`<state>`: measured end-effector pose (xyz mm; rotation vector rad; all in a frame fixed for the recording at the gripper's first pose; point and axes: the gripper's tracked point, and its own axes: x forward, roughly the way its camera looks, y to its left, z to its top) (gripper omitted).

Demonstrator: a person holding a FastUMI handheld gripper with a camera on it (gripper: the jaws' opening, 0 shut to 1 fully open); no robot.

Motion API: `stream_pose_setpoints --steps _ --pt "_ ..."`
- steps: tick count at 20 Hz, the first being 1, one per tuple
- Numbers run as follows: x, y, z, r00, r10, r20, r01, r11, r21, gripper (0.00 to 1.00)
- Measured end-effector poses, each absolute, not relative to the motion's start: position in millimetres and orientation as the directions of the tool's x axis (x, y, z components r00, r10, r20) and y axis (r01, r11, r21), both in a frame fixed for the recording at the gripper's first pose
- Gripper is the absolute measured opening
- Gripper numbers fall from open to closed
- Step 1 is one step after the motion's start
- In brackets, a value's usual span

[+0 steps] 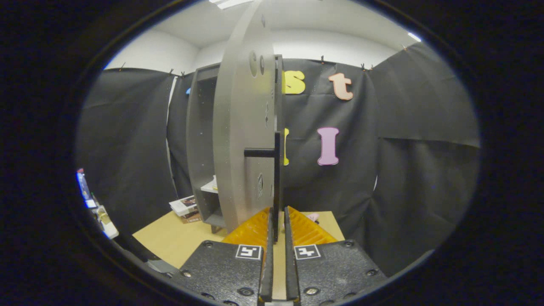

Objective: Open the shoe cabinet door, grab the shoes and put them into the shoe cabinet, then close the shoe cabinet door.

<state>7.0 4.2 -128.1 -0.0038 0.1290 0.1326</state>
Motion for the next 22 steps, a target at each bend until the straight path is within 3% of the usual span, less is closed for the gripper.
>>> stream_pose_setpoints --steps 5,11,17,22 --pt "4.1 3.4 -139.8 0.983 0.082 -0.165 -0.077 0.996 0.039 0.13" --pt "-53.3 2.7 -169.6 0.981 -0.061 -0.184 0.067 0.997 0.029 0.20" --pt "-109.0 53.6 -222.4 0.971 -0.123 -0.203 0.115 0.992 -0.048 0.44" --pt "-113.4 156.4 -292.6 0.960 -0.002 -0.281 -0.021 0.997 -0.079 0.71"
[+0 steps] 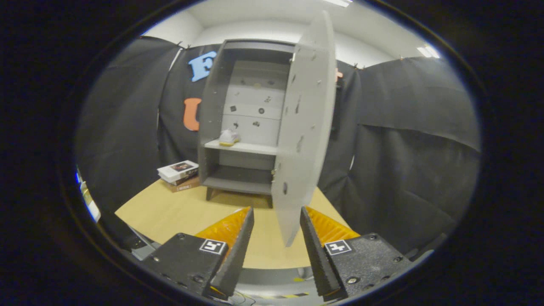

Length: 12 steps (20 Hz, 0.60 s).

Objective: Open the shoe cabinet door, grab the shoes and put them into the shoe cabinet, then close the shoe cabinet door.

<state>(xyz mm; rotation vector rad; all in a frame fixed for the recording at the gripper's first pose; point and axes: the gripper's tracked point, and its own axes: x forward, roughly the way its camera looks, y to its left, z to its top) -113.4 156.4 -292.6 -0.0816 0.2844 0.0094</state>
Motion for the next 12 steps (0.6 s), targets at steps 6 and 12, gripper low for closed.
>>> stream_pose_setpoints --steps 6,12 --pt "-58.8 227.3 -387.9 0.881 0.114 -0.459 -0.121 0.993 0.014 0.83" --pt "20.0 248.5 -463.3 0.817 0.128 -0.561 -0.136 0.990 0.029 0.82"
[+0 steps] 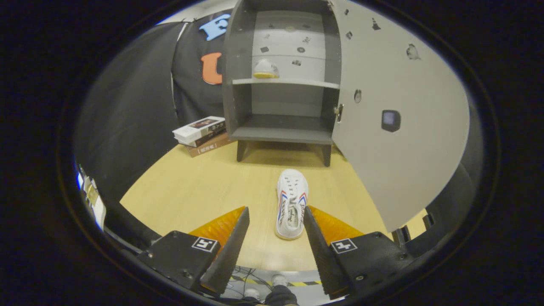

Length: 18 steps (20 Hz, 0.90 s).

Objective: Open the shoe cabinet door, grab the shoes and put them into the shoe cabinet, then close the shoe cabinet door.

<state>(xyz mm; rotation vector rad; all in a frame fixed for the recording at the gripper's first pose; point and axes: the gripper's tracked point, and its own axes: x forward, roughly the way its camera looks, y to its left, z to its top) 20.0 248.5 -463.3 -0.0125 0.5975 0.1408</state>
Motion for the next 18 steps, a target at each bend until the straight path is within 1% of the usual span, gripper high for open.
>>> stream_pose_setpoints --steps 7,10,11,12,15,17,18 --pt "82.7 253.6 -543.8 0.698 0.152 -0.700 -0.109 0.988 0.106 0.81" --pt "96.1 259.5 -563.6 0.661 0.173 -0.730 -0.106 0.985 0.138 0.81" --pt "100.0 263.3 -566.8 0.655 0.185 -0.733 -0.115 0.983 0.146 0.81" --pt "102.1 265.5 -569.2 0.648 0.194 -0.736 -0.122 0.981 0.151 0.78" --pt "113.4 273.7 -578.3 0.630 0.199 -0.750 -0.112 0.980 0.166 0.78" --pt "122.8 271.5 -580.6 0.645 0.172 -0.744 -0.092 0.985 0.147 0.75" --pt "123.8 269.9 -581.6 0.659 0.154 -0.736 -0.081 0.988 0.134 0.70"
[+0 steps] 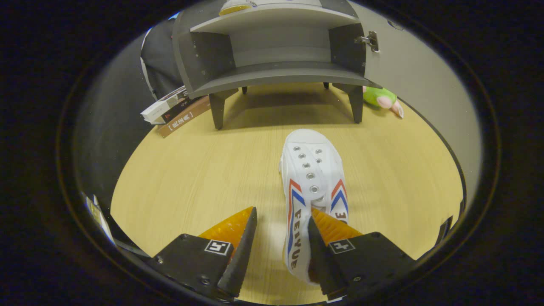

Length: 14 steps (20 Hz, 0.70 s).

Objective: Open the shoe cabinet door, grab the shoes and put them into the shoe cabinet, then close the shoe cabinet door.

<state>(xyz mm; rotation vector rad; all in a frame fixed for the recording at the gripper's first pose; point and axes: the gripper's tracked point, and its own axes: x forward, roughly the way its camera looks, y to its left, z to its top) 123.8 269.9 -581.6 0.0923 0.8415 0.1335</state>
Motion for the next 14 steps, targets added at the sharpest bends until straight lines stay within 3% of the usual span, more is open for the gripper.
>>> stream_pose_setpoints --steps 2,5,7,14 --pt "126.2 259.3 -583.4 0.687 0.114 -0.718 -0.062 0.993 0.099 0.61" --pt "127.3 258.0 -584.7 0.698 0.146 -0.702 -0.075 0.989 0.131 0.21" --pt "127.8 257.9 -581.4 0.696 0.160 -0.700 -0.113 0.987 0.113 0.07" --pt "130.2 249.8 -522.4 0.757 0.148 -0.637 -0.112 0.989 0.096 0.04"
